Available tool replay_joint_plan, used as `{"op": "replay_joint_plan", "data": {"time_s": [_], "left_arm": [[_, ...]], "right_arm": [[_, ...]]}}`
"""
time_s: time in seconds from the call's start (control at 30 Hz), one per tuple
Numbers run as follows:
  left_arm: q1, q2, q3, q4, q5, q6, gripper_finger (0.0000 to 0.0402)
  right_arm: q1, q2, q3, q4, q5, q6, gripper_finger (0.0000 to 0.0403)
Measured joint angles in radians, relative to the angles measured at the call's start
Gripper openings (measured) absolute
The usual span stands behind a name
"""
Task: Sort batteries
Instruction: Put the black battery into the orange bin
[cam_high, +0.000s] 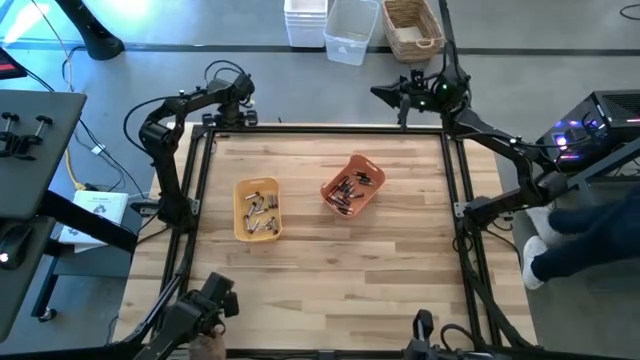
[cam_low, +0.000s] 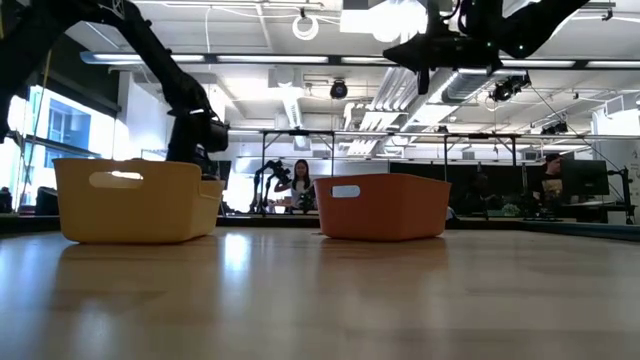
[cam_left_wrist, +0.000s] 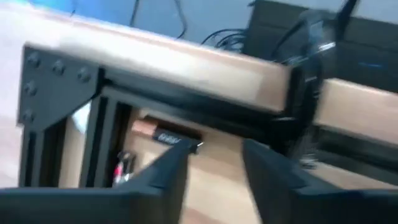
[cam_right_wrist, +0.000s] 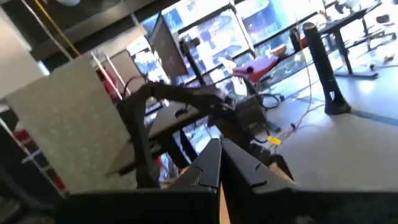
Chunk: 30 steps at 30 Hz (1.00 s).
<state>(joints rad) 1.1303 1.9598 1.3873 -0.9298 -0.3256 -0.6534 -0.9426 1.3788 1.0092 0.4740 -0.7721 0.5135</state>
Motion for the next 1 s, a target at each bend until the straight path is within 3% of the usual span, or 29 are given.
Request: {"op": "replay_joint_plan", "data": {"time_s": [0.1,0.17,0.3,0.4,0.5,0.77,1.0], "left_arm": [[0.000,0.001,-0.001,-0.012,-0.015,-0.029,0.0048],[-0.005,0.001,0.000,-0.025,-0.029,-0.075,0.0015],[-0.026,-0.001,-0.019,-0.097,-0.153,-0.225,0.0006],[-0.026,-0.001,-0.091,-0.065,-0.143,-0.313,0.0002],[-0.018,0.004,-0.134,0.009,-0.135,-0.313,0.0001],[-0.026,-0.001,-0.082,0.085,-0.244,-0.286,0.0000],[0.031,0.035,-0.083,0.025,-0.196,-0.260,0.0000]], "right_arm": [[0.000,0.000,-0.001,-0.046,-0.036,-0.037,0.0000],[-0.001,0.000,-0.001,-0.082,-0.053,-0.073,0.0000],[-0.014,0.000,-0.001,-0.145,-0.101,-0.135,0.0000],[-0.028,0.000,-0.001,-0.179,-0.107,-0.156,0.0000],[-0.042,0.000,-0.001,-0.182,-0.111,-0.155,0.0000],[-0.059,0.000,-0.001,-0.186,-0.113,-0.153,0.0000],[-0.059,0.000,-0.001,-0.196,-0.115,-0.148,0.0000]]}}
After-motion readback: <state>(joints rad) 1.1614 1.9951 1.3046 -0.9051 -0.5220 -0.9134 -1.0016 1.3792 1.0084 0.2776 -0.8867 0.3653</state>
